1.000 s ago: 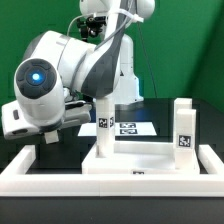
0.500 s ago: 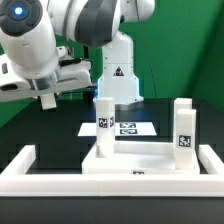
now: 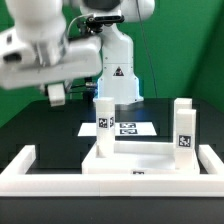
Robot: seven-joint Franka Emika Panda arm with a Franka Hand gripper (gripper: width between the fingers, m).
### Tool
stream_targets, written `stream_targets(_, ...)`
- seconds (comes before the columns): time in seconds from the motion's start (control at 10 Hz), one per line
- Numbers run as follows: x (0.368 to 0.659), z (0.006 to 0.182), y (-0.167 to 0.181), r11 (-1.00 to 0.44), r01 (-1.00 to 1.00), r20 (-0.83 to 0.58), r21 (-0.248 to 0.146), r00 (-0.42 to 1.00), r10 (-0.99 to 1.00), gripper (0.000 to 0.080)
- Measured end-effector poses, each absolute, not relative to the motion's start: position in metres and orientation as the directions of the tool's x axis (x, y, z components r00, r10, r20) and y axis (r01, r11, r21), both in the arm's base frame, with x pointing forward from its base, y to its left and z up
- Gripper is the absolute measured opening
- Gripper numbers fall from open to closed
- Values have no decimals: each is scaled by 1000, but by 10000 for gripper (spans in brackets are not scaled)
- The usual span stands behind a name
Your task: Assemble desk
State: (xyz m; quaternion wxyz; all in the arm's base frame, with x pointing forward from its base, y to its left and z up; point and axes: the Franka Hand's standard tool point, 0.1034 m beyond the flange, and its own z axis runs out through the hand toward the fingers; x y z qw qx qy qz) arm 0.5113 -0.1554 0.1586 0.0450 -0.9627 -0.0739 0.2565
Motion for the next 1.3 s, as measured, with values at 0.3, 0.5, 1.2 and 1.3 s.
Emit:
stream_targets(0.3,554,188,-158,-984,172,-262,-48,948,179,290)
stream_targets(0.5,556,186,-162,-985,172,-132,-32,976,174,290)
stream_targets(1.2,624,182,-90,-1000,-11,251,-29,968,-18,290)
stream_targets(1.3,634,189,-88,-1000,-6,303,-11,953,-9,290)
